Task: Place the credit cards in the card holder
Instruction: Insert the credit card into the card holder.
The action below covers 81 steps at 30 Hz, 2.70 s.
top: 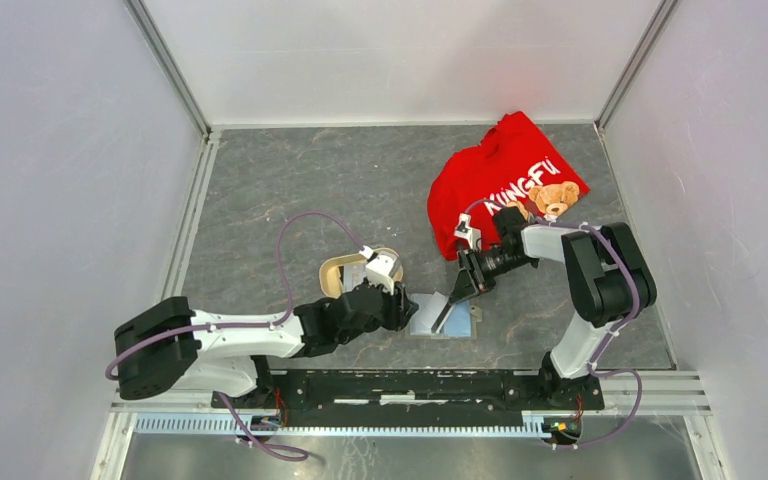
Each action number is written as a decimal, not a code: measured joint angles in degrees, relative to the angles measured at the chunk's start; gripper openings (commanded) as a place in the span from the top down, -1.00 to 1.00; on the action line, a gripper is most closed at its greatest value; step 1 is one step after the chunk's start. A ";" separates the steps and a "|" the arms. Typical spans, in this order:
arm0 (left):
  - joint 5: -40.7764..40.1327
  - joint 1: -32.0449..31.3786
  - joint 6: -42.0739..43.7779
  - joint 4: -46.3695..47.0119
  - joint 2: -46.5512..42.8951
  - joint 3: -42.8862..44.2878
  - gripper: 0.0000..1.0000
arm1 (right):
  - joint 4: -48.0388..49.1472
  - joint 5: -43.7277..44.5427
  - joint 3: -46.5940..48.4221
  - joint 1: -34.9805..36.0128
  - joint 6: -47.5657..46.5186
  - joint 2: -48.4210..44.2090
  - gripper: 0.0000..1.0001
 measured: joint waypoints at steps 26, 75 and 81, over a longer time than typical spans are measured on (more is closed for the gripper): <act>4.15 1.53 -4.44 2.82 4.79 -3.13 0.15 | 9.75 20.96 2.16 11.63 -19.02 -8.55 0.99; 3.85 1.55 -5.55 2.40 11.28 -1.88 0.20 | 5.55 34.82 2.95 25.92 -25.77 -12.61 0.93; 3.85 1.51 -5.53 2.43 11.32 -1.88 0.20 | 5.60 34.62 2.49 25.99 -25.75 -12.92 0.93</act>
